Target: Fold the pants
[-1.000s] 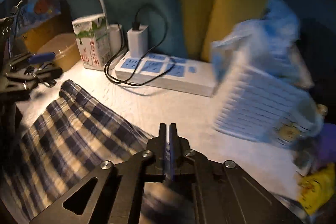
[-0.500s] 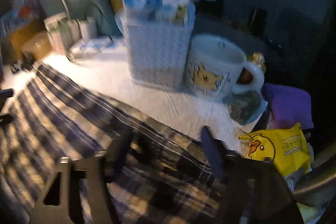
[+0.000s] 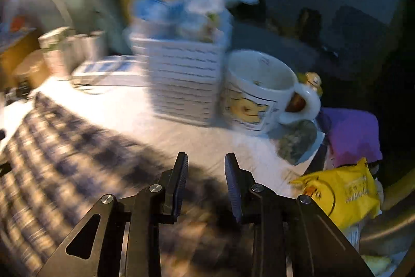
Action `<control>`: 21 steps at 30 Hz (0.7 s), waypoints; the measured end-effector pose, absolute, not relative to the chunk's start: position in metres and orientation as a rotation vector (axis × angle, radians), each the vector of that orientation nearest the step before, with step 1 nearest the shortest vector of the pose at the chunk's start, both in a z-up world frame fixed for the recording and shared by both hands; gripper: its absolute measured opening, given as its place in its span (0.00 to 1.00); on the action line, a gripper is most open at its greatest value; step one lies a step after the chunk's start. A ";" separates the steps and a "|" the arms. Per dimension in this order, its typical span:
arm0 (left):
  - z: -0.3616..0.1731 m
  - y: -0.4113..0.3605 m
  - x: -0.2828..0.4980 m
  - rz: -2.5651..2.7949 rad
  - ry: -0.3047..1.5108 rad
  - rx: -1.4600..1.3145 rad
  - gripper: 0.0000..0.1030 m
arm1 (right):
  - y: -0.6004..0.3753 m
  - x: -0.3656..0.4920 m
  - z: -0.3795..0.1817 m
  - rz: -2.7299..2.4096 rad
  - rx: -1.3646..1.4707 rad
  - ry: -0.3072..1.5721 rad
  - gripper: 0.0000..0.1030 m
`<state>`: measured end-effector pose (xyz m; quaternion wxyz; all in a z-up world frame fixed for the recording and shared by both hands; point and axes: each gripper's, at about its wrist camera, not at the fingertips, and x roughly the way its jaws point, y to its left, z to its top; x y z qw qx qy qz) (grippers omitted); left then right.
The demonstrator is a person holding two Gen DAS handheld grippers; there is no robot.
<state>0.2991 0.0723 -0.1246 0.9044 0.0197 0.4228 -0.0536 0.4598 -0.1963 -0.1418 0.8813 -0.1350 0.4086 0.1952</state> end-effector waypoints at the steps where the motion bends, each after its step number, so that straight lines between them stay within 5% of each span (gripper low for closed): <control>1: -0.121 0.064 0.296 -0.137 0.862 0.031 0.80 | -0.194 0.444 -0.137 0.431 -0.284 0.841 0.34; 2: -0.117 0.056 0.289 -0.165 0.853 0.027 0.80 | -0.192 0.430 -0.135 0.456 -0.288 0.836 0.40; 4: -0.117 0.040 0.279 -0.208 0.848 0.032 0.80 | -0.186 0.399 -0.132 0.512 -0.282 0.824 0.74; 21: -0.175 0.026 0.234 -0.169 0.960 0.062 0.81 | -0.154 0.285 -0.195 0.600 -0.341 0.910 0.74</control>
